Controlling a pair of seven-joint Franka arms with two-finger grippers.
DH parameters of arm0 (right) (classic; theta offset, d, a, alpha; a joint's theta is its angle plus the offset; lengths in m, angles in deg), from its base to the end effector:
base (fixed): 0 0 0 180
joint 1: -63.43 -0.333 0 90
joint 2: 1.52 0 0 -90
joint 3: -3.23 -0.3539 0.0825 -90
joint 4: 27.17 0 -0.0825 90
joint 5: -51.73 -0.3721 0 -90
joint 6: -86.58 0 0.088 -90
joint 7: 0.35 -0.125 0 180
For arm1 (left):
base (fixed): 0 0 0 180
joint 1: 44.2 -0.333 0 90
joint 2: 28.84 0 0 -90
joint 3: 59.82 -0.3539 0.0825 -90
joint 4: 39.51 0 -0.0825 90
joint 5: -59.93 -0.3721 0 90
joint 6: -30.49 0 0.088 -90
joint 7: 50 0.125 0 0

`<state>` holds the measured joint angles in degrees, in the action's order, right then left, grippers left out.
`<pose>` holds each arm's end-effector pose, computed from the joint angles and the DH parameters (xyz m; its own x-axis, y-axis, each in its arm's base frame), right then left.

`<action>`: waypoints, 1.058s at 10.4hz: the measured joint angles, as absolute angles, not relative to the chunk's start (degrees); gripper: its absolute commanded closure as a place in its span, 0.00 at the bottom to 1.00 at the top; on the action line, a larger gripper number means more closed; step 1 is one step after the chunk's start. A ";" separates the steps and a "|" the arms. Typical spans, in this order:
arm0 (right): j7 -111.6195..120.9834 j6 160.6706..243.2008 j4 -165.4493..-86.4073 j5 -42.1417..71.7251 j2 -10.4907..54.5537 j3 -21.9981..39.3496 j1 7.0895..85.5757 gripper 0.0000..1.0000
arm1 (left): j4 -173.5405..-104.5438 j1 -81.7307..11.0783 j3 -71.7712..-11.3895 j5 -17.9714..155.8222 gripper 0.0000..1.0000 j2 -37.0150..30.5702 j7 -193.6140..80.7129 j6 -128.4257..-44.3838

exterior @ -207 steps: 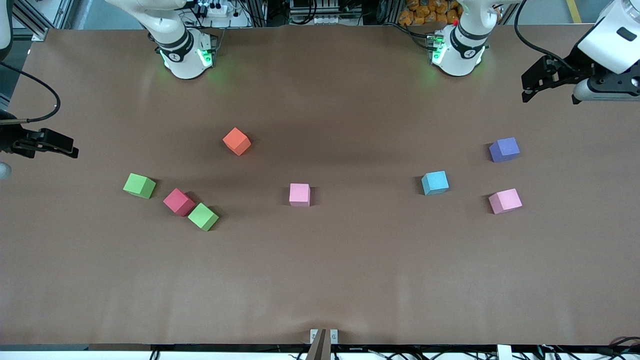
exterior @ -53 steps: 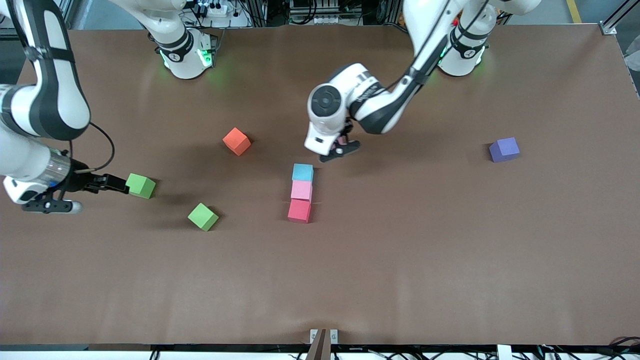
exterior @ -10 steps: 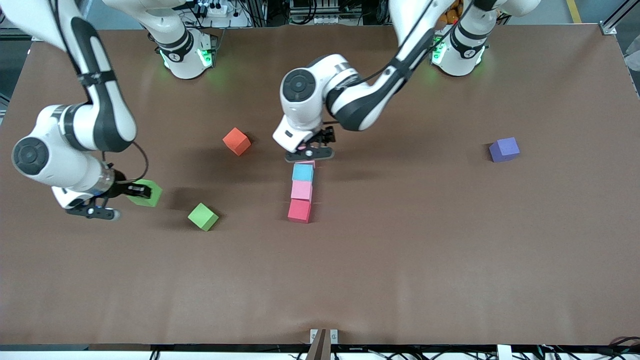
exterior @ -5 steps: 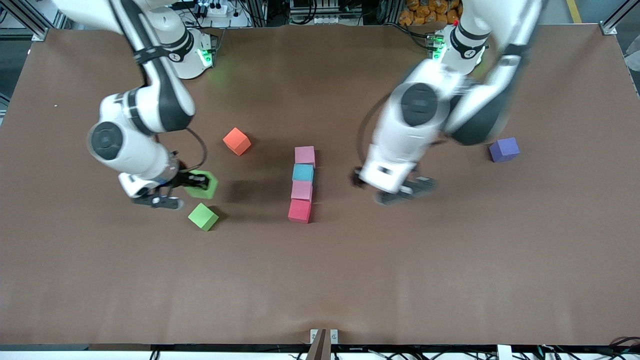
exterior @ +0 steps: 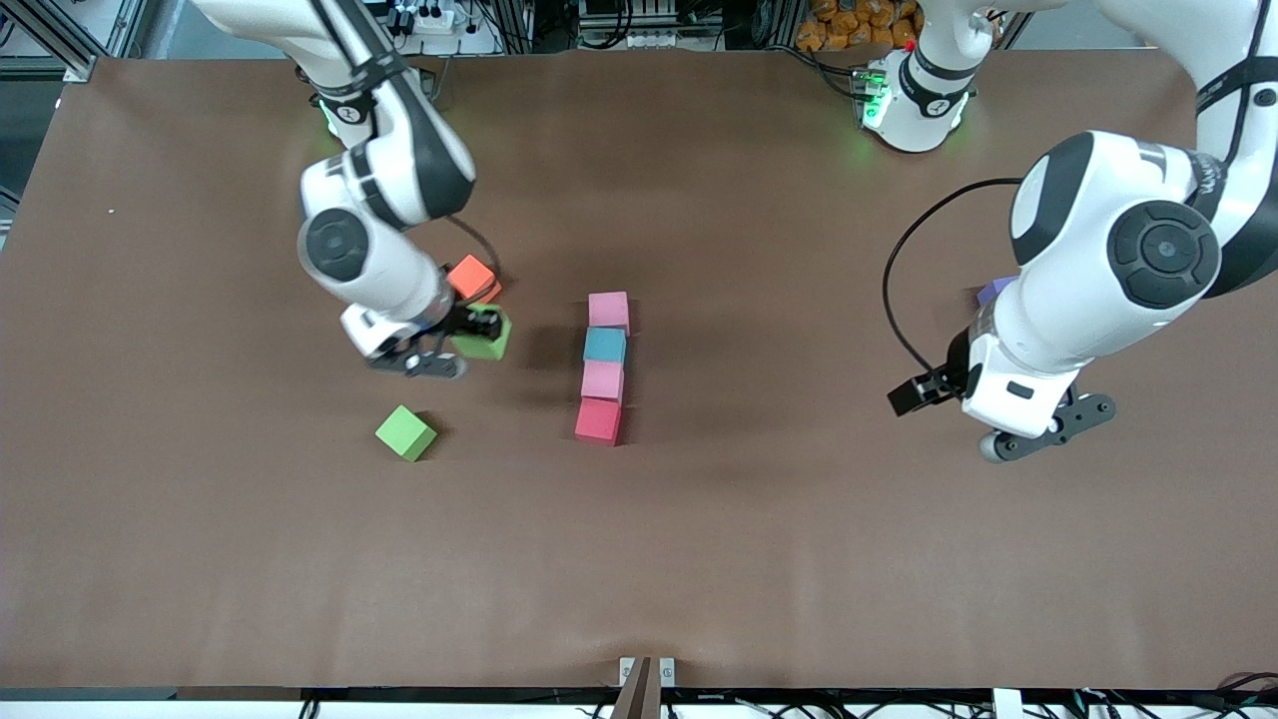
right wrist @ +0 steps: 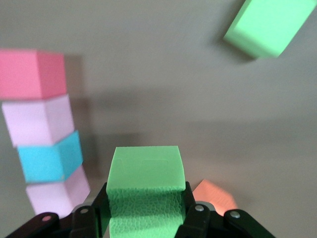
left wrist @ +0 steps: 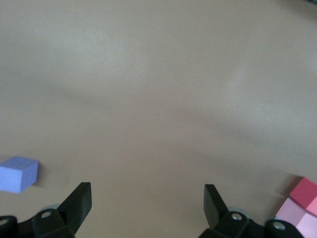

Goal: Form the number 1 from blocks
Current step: 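Carry the green cube to the row while the left gripper releases and withdraws, then lower the green cube beside light pink while the left gripper returns to rest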

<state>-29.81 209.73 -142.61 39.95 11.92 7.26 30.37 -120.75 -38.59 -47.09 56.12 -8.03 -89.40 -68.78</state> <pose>0.5006 0.2927 0.3566 0.9793 -0.1197 -0.1630 -0.1328 -0.9885 -0.0722 0.6400 -0.1798 0.5129 0.9322 0.3598 -0.0391 0.3595 -0.9330 -0.0150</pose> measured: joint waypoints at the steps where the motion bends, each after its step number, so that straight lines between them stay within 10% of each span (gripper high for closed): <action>1: -32.50 209.74 -143.68 39.84 11.34 6.33 27.70 0.42 | -123.65 -38.94 -47.06 56.12 0.00 -10.27 -89.40 -68.09; 6: -45.94 212.75 -145.61 39.74 10.72 1.88 17.54 0.42 | -142.02 -39.92 -47.76 56.56 0.00 -26.18 -85.84 -67.02; 11: -48.87 220.66 -145.89 39.74 16.73 1.67 15.28 0.42 | -141.20 -41.41 -50.93 57.76 0.00 -32.10 -73.99 -65.82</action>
